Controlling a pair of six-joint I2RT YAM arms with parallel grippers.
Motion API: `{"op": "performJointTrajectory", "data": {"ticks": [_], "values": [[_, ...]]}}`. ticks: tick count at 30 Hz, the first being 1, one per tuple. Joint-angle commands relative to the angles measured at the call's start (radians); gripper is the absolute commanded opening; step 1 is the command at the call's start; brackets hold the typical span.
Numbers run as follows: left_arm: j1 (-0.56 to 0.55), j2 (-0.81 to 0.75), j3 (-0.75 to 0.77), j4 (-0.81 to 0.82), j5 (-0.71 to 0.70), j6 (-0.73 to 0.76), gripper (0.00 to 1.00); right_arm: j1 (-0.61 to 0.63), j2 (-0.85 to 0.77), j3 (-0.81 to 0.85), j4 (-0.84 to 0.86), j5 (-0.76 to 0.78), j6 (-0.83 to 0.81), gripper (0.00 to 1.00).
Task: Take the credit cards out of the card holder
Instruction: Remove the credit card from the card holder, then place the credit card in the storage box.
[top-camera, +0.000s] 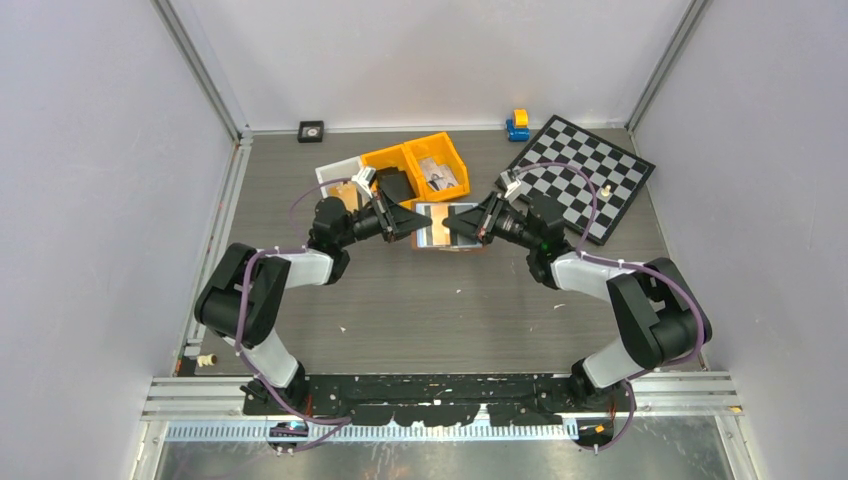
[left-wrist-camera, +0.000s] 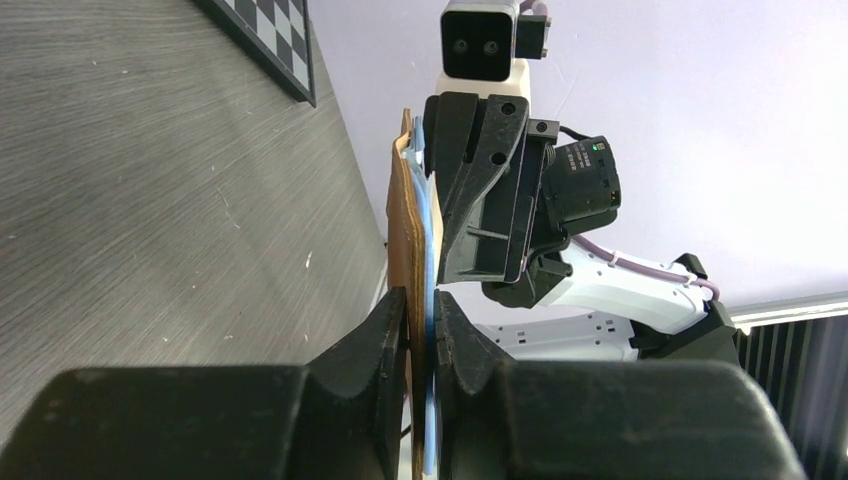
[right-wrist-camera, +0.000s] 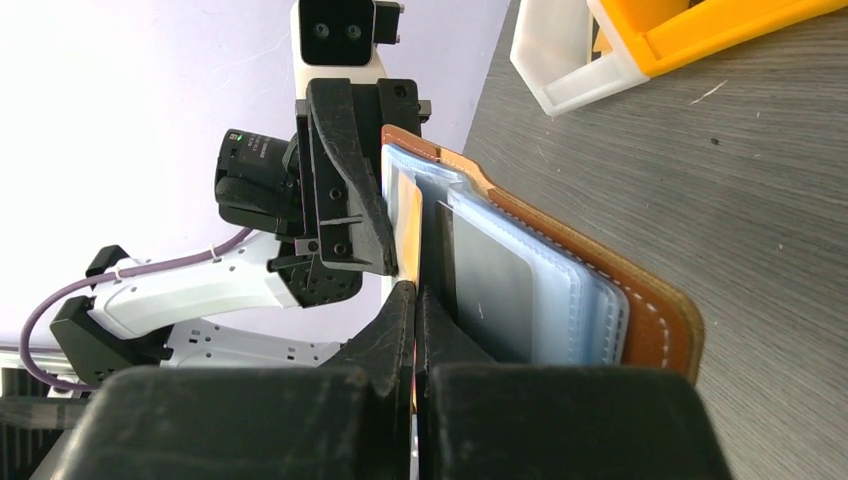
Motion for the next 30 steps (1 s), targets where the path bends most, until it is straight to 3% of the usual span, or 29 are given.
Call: {"op": "performJointTrajectory", "data": {"ticks": [1, 8, 20, 22, 27, 30], "values": [[0.022, -0.004, 0.003, 0.116, 0.016, -0.019, 0.16, -0.025, -0.049, -0.017, -0.028, 0.029, -0.029, 0.01], [0.041, -0.034, -0.015, 0.099, 0.005, 0.003, 0.01, -0.043, -0.097, -0.013, -0.189, 0.100, -0.123, 0.01], [0.082, -0.105, -0.043, -0.068, -0.028, 0.099, 0.00, -0.064, -0.171, -0.031, -0.248, 0.147, -0.169, 0.00], [0.106, -0.180, -0.052, -0.202, -0.071, 0.181, 0.00, -0.064, -0.201, -0.019, -0.310, 0.174, -0.235, 0.01], [0.125, -0.425, 0.003, -0.779, -0.310, 0.499, 0.00, -0.043, -0.213, 0.019, -0.443, 0.260, -0.352, 0.00], [0.126, -0.533, 0.008, -0.883, -0.428, 0.570, 0.00, 0.009, -0.164, 0.083, -0.496, 0.284, -0.398, 0.01]]}}
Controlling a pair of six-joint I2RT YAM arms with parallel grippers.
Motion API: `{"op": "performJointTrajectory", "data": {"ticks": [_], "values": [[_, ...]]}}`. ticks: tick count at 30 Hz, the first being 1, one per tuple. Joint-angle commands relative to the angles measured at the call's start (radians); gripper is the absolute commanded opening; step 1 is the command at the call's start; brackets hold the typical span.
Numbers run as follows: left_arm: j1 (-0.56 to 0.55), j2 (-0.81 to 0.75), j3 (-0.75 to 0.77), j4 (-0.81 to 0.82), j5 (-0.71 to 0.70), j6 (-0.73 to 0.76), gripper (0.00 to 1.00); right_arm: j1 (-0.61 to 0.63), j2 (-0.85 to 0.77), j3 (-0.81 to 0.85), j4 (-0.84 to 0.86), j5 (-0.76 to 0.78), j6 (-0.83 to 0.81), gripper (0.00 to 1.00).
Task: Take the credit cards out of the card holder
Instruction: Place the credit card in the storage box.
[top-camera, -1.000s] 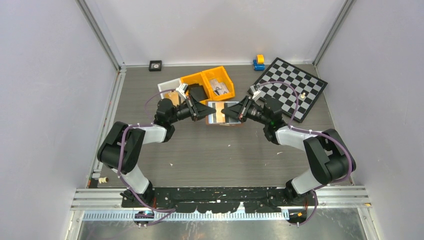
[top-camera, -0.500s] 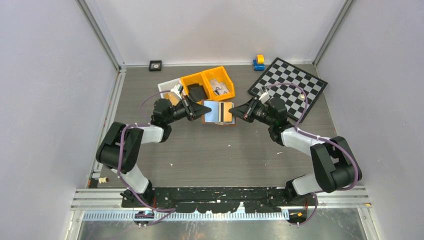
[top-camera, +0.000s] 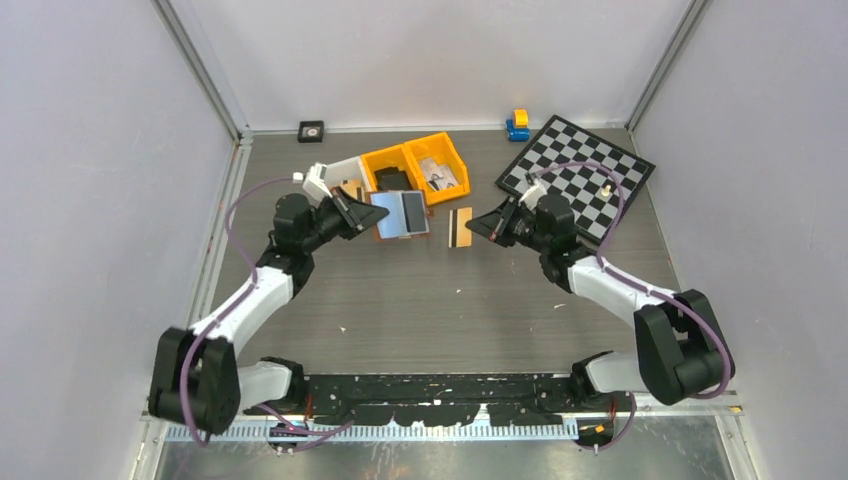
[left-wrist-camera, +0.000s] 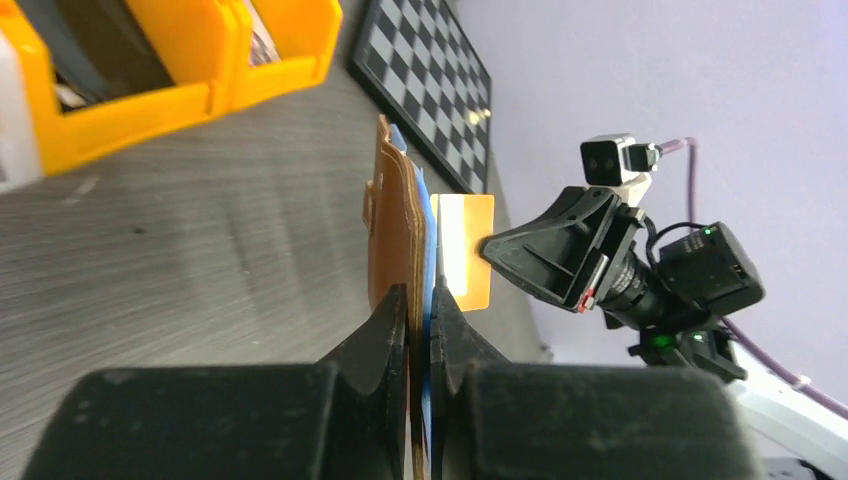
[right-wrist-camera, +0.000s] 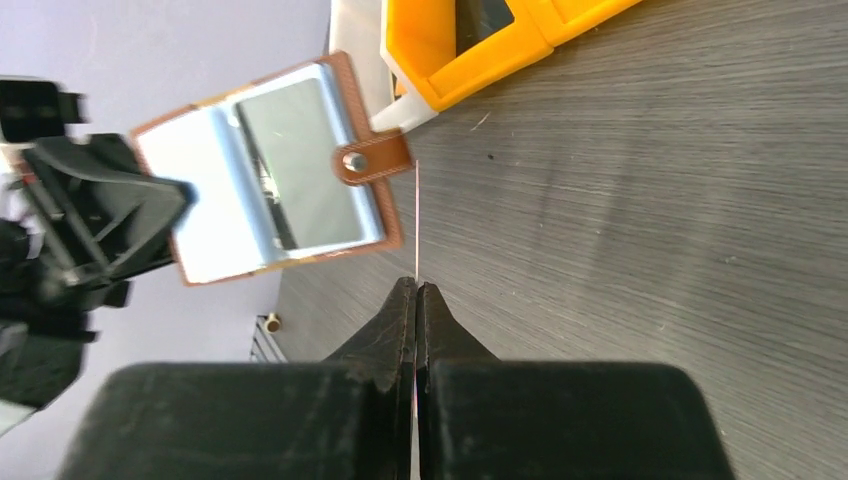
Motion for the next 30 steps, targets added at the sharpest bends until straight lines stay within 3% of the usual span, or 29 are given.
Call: {"op": "performJointTrajectory", "data": {"ticks": [1, 7, 13, 22, 30], "values": [[0.002, -0.162, 0.036, -0.284, -0.218, 0.208, 0.00, 0.079, 0.055, 0.147, -0.102, 0.068, -0.129, 0.01], [0.002, -0.395, -0.011, -0.338, -0.390, 0.257, 0.00, 0.240, 0.259, 0.377, -0.225, 0.140, -0.210, 0.00], [0.002, -0.640, -0.033, -0.443, -0.585, 0.305, 0.00, 0.293, 0.454, 0.599, -0.278, 0.206, -0.200, 0.01], [0.001, -0.857, -0.039, -0.490, -0.651, 0.298, 0.00, 0.351, 0.737, 1.030, -0.384, 0.206, -0.176, 0.01], [0.000, -0.892, -0.037, -0.510, -0.649, 0.258, 0.00, 0.396, 1.006, 1.435, -0.584, 0.238, -0.218, 0.01]]}}
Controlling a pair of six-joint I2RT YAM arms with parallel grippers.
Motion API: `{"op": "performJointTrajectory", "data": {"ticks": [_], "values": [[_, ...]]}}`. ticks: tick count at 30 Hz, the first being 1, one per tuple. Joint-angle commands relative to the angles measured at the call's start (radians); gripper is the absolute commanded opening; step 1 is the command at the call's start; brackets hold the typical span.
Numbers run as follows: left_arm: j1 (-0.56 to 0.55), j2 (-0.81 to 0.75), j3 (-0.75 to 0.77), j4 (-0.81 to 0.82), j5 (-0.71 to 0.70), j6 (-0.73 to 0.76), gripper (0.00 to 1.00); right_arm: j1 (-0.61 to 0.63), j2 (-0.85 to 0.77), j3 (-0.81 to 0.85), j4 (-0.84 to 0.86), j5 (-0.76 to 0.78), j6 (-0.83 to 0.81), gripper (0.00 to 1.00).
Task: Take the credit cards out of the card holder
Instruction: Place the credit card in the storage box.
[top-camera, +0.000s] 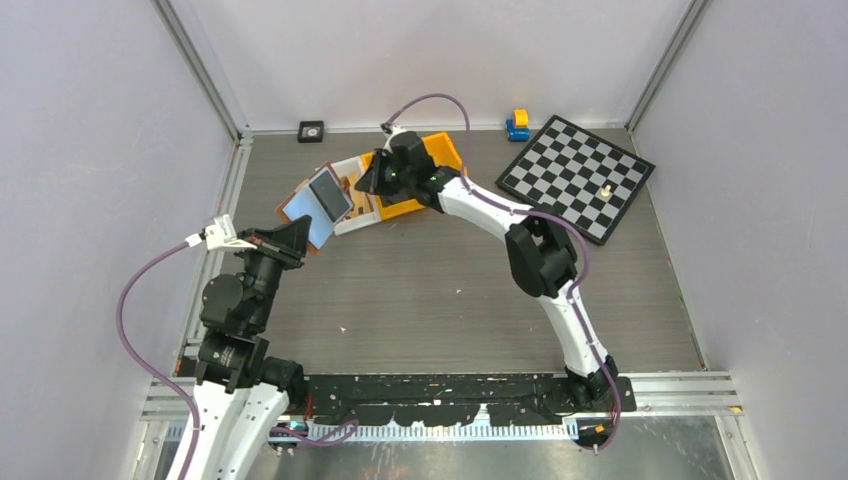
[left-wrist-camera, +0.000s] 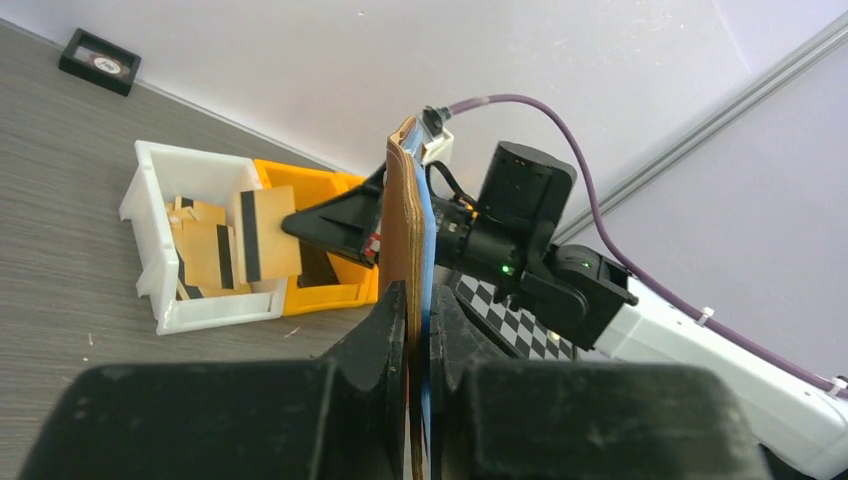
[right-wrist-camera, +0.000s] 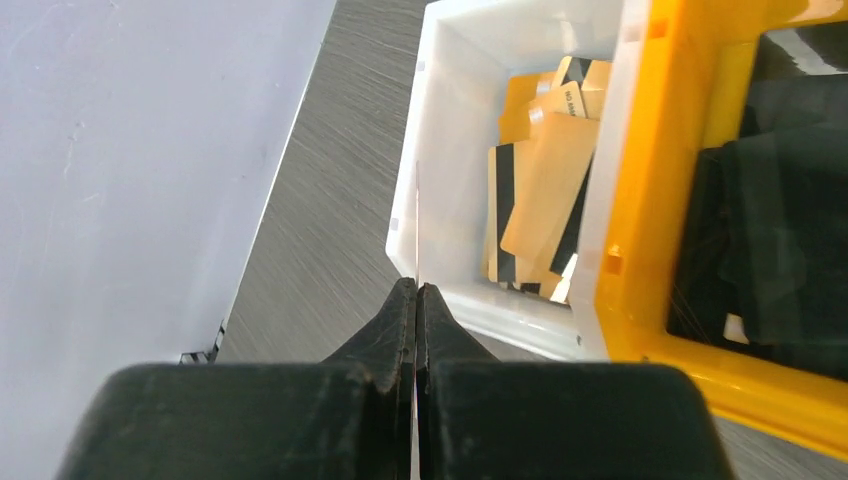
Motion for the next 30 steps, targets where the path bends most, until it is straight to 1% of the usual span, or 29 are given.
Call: {"op": "performJointTrajectory", "data": {"ticks": [1, 5, 10, 16, 17, 19, 20, 22, 25, 28, 30], "values": [[0.000, 0.009, 0.002, 0.018, -0.011, -0.023, 0.00, 0.021, 0.095, 0.185, -0.113, 0.027, -0.030, 0.00], [0.000, 0.033, 0.007, 0.019, 0.008, -0.037, 0.00, 0.023, 0.184, 0.304, -0.130, 0.024, -0.028, 0.00], [0.000, 0.024, 0.006, 0.017, 0.011, -0.039, 0.00, 0.025, 0.275, 0.421, -0.138, 0.025, -0.016, 0.00], [0.000, 0.040, -0.002, 0.037, 0.035, -0.052, 0.00, 0.026, 0.317, 0.485, -0.137, 0.086, -0.032, 0.00], [0.000, 0.047, -0.002, 0.040, 0.040, -0.057, 0.00, 0.026, 0.320, 0.490, -0.139, 0.096, -0.036, 0.02], [0.001, 0.059, -0.002, 0.045, 0.052, -0.058, 0.00, 0.026, 0.322, 0.501, -0.150, 0.110, -0.044, 0.20], [0.001, 0.066, -0.001, 0.046, 0.055, -0.060, 0.00, 0.026, 0.320, 0.503, -0.156, 0.118, -0.047, 0.27], [0.000, 0.072, -0.002, 0.050, 0.060, -0.064, 0.00, 0.026, 0.302, 0.492, -0.169, 0.131, -0.057, 0.35], [0.000, 0.070, -0.003, 0.049, 0.070, -0.060, 0.00, 0.026, 0.225, 0.412, -0.161, 0.170, -0.075, 0.41], [0.000, 0.064, -0.003, 0.055, 0.109, -0.044, 0.00, 0.025, 0.080, 0.259, -0.106, 0.196, -0.091, 0.48], [0.001, 0.063, -0.009, 0.060, 0.109, -0.036, 0.00, 0.024, -0.013, 0.152, -0.081, 0.217, -0.103, 0.50]]}}
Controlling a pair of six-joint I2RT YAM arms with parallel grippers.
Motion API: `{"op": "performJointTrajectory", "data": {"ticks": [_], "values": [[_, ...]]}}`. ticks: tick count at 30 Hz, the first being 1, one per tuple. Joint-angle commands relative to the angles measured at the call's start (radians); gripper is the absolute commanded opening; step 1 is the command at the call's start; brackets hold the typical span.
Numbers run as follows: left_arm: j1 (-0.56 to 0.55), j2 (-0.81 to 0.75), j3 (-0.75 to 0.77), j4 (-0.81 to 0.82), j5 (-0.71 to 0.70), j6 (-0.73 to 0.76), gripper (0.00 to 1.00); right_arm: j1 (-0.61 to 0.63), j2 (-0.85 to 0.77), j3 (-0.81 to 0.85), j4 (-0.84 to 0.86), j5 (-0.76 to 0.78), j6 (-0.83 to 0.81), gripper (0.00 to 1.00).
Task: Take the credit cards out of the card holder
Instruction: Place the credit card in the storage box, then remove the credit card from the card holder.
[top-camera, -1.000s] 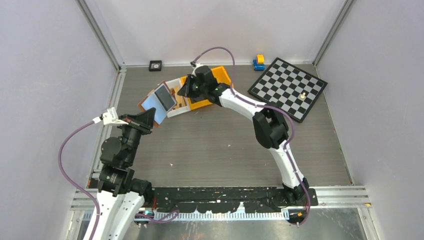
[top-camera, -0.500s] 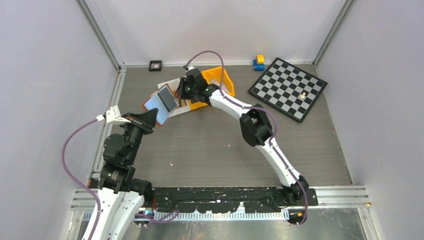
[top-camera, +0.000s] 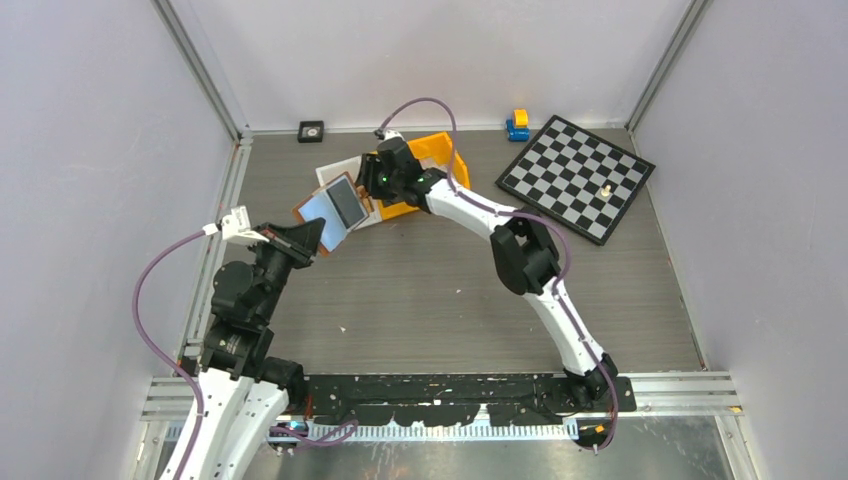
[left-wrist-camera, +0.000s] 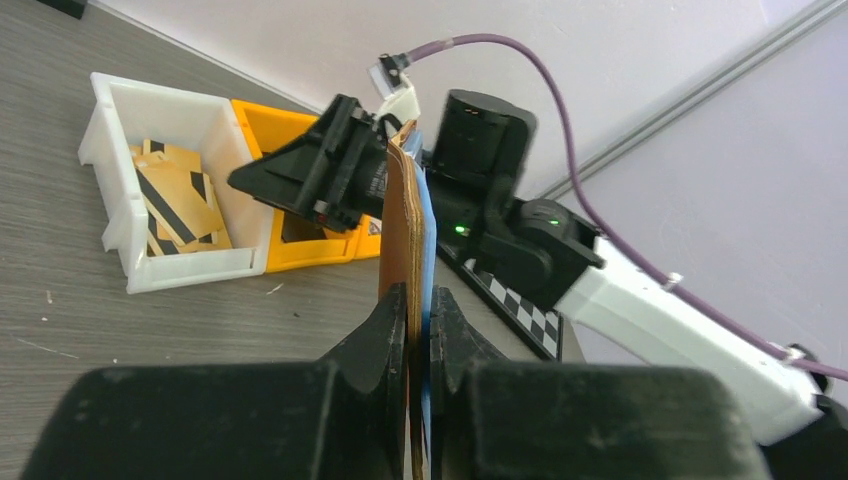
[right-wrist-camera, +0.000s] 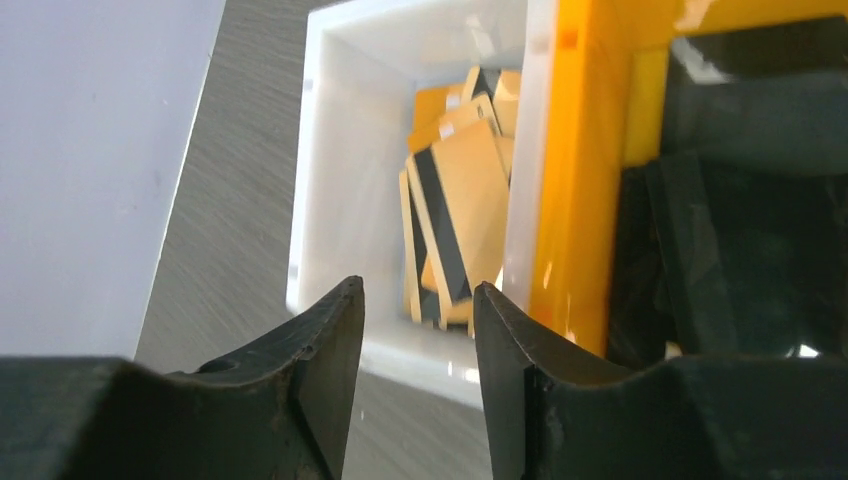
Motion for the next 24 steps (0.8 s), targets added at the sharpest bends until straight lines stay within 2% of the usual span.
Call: {"op": "performJointTrajectory", "data": {"ticks": [1, 3, 4, 6, 8, 13, 17, 21, 24], "values": [[0.000, -0.007, -0.006, 0.079, 0.034, 0.021, 0.00, -0.001, -0.288, -0.189, 0.069, 0.088, -0.050, 0.50], [0.001, 0.010, -0.012, 0.083, 0.035, 0.033, 0.00, 0.000, -0.386, -0.302, 0.080, 0.156, -0.054, 0.52], [0.001, 0.026, -0.013, 0.086, 0.035, 0.033, 0.00, 0.001, -0.440, -0.386, 0.091, 0.182, -0.052, 0.57], [0.000, 0.066, -0.015, 0.102, 0.051, 0.028, 0.00, -0.001, -0.542, -0.518, 0.114, 0.232, -0.049, 0.73], [0.001, 0.104, -0.026, 0.148, 0.079, 0.017, 0.00, -0.001, -0.640, -0.639, 0.125, 0.253, -0.048, 0.81], [0.000, 0.205, -0.054, 0.281, 0.195, -0.013, 0.00, 0.000, -0.896, -0.953, 0.159, 0.275, -0.048, 0.83], [0.000, 0.323, -0.027, 0.336, 0.291, -0.030, 0.00, -0.004, -1.100, -1.193, 0.253, 0.262, -0.052, 0.85], [0.000, 0.430, -0.031, 0.494, 0.425, -0.088, 0.00, -0.027, -1.240, -1.346, 0.339, 0.227, -0.080, 0.85], [0.001, 0.508, -0.039, 0.608, 0.501, -0.136, 0.00, -0.045, -1.294, -1.427, 0.439, 0.143, -0.061, 0.85]]}}
